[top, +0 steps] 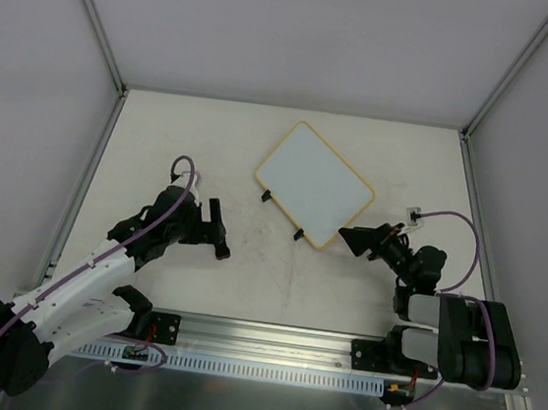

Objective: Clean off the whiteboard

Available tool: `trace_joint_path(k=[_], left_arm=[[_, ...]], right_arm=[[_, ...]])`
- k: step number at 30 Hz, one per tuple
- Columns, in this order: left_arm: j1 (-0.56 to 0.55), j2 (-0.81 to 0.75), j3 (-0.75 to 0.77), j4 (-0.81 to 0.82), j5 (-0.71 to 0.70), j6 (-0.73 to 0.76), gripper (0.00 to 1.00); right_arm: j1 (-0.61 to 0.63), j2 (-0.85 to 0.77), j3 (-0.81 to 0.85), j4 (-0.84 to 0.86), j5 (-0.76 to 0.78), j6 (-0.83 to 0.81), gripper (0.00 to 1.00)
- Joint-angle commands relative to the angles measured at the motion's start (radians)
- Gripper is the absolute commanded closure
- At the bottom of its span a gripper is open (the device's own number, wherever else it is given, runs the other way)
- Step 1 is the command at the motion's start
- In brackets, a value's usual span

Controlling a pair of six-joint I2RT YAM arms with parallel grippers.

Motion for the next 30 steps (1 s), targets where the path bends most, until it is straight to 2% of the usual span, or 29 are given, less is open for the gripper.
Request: trace_joint_path(k=[1, 5, 11, 15, 18, 19, 21, 22, 25, 26, 30], left_arm=[[0.010, -0.049, -0.024, -0.010, -0.061, 0.033, 0.01], [0.008, -0.081, -0.053, -0.009, -0.070, 0.039, 0.01], [0.007, -0.111, -0.092, 0.039, -0.104, 0.039, 0.01], [0.007, -0.115, -0.133, 0.106, -0.097, 0.053, 0.01], [0.007, -0.112, -0.149, 0.131, -0.079, 0.057, 0.01], [0.007, -0.112, -0.150, 0.134, -0.076, 0.062, 0.01], [0.008, -0.124, -0.153, 0.137, -0.079, 0.062, 0.01], [0.007, -0.132, -0.159, 0.140, -0.079, 0.063, 0.01], [0.008, -0.183, -0.172, 0.155, -0.085, 0.068, 0.01], [0.008, -0.196, -0.182, 0.157, -0.085, 0.068, 0.01], [0.007, -0.325, -0.205, 0.168, -0.084, 0.073, 0.01]], right_arm=[[-0.007, -0.066, -0.014, 0.222, -0.048, 0.081, 0.03], [-0.007, -0.101, -0.040, 0.216, -0.078, 0.150, 0.01], [-0.007, -0.151, -0.118, 0.205, -0.153, 0.145, 0.01], [-0.009, -0.252, -0.143, 0.167, -0.193, 0.127, 0.01], [-0.009, -0.412, -0.129, -0.047, -0.169, 0.046, 0.01], [-0.007, -0.516, -0.119, -0.209, -0.152, -0.011, 0.01], [-0.006, -0.635, -0.086, -0.388, -0.128, -0.083, 0.01], [-0.006, -0.755, -0.076, -0.585, -0.088, -0.156, 0.01], [0.000, -0.919, -0.057, -0.830, 0.015, -0.212, 0.01], [0.002, -0.995, -0.057, -0.853, 0.026, -0.217, 0.01], [0.000, -1.060, -0.057, -0.926, 0.050, -0.232, 0.01]])
